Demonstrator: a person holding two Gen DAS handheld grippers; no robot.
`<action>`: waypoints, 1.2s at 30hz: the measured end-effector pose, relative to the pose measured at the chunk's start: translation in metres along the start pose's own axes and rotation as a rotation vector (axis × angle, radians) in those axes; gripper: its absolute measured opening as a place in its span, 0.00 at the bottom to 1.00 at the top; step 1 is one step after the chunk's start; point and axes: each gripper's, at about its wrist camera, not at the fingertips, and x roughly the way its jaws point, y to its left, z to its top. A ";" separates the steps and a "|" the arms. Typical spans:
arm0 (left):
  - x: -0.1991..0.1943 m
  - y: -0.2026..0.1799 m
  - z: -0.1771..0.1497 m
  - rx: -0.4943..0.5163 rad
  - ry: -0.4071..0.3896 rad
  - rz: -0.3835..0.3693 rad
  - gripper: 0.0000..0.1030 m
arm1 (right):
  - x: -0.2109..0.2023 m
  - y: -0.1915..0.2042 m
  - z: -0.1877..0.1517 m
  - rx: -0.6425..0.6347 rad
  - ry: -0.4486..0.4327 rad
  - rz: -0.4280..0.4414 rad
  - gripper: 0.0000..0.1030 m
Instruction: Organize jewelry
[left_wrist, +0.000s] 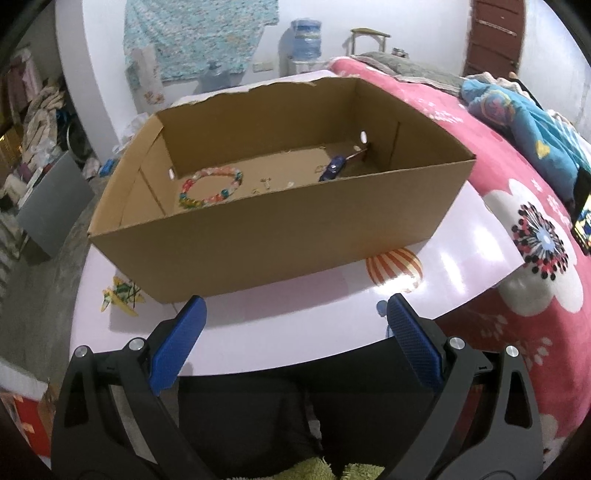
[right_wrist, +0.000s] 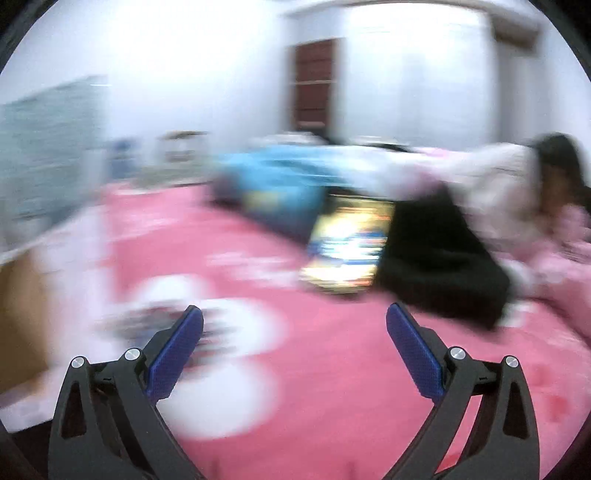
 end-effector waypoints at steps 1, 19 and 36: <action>0.000 0.003 0.000 -0.013 0.007 0.006 0.92 | 0.001 0.026 -0.009 -0.015 0.028 0.085 0.94; -0.005 0.038 -0.006 -0.133 0.021 0.112 0.92 | 0.002 0.215 -0.056 -0.312 0.238 0.454 0.94; -0.004 0.042 -0.007 -0.137 0.030 0.118 0.92 | 0.004 0.215 -0.058 -0.320 0.265 0.436 0.94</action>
